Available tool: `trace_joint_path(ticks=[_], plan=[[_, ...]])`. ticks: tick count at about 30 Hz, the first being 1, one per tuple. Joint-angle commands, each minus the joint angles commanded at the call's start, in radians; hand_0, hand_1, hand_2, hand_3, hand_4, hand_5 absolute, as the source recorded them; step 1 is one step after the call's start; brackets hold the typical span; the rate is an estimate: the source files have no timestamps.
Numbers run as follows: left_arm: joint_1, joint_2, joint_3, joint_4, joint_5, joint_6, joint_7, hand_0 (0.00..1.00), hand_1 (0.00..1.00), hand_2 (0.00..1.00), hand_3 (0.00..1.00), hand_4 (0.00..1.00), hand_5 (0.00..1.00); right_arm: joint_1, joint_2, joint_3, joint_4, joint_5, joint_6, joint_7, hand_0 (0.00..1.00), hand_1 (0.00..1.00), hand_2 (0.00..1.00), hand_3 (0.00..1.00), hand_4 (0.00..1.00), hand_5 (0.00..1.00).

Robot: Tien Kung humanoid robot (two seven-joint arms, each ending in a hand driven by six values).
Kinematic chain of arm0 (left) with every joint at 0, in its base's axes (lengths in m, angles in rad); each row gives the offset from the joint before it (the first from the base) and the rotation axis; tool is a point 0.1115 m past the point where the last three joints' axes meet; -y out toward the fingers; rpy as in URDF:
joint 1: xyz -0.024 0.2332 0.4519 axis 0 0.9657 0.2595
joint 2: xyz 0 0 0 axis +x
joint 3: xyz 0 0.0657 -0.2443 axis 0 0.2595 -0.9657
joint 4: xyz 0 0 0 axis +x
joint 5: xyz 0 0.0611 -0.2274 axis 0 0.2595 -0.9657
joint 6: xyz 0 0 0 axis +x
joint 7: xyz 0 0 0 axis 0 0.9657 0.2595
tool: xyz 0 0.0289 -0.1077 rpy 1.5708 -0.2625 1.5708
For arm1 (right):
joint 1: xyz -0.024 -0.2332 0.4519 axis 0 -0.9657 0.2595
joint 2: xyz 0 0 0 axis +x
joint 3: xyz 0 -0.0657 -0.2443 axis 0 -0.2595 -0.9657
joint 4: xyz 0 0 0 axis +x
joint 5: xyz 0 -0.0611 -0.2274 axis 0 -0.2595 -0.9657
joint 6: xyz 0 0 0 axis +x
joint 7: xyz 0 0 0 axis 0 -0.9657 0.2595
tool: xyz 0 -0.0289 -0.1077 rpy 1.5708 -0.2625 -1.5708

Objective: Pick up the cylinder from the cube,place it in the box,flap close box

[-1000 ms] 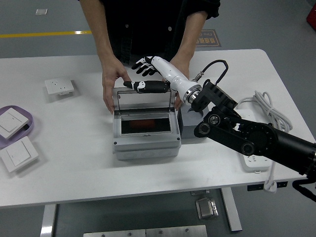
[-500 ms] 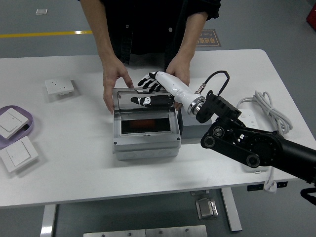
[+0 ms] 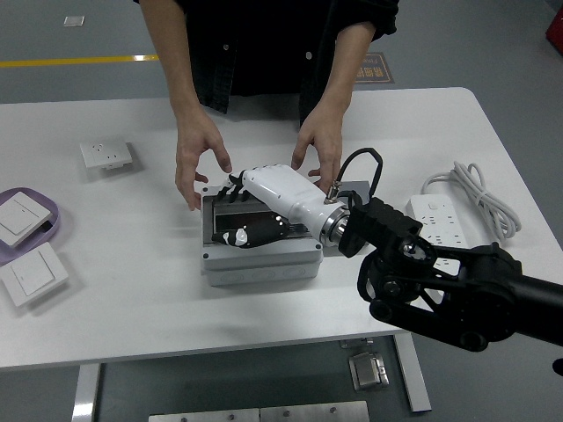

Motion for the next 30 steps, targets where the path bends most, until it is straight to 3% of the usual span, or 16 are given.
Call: trace_joint_path(ticks=[6,13,22,30], plan=[[0.000,-0.001,-0.002,-0.001,0.001,0.000,-0.001,0.625,0.606,0.533,0.630,0.701,0.305,-0.037,-0.012,0.053,-0.007,0.059,-0.011,0.015,0.561,0.563,0.601,0.640,0.860,0.524],[0.007,-0.002,-0.001,0.004,-0.003,0.001,-0.002,0.625,0.607,0.533,0.630,0.702,0.306,-0.139,-0.070,0.212,0.025,0.125,-0.076,0.066,0.564,0.567,0.610,0.642,0.832,0.526],[0.030,-0.003,-0.024,0.011,0.013,-0.001,-0.002,0.626,0.607,0.533,0.630,0.701,0.307,-0.332,-0.144,0.479,0.075,0.311,-0.153,0.230,0.547,0.557,0.605,0.641,0.788,0.504],[0.055,0.006,-0.044,0.007,0.013,-0.003,-0.002,0.626,0.607,0.533,0.630,0.701,0.307,-0.485,-0.130,0.684,0.015,0.505,-0.156,0.333,0.547,0.556,0.600,0.634,0.785,0.500]])
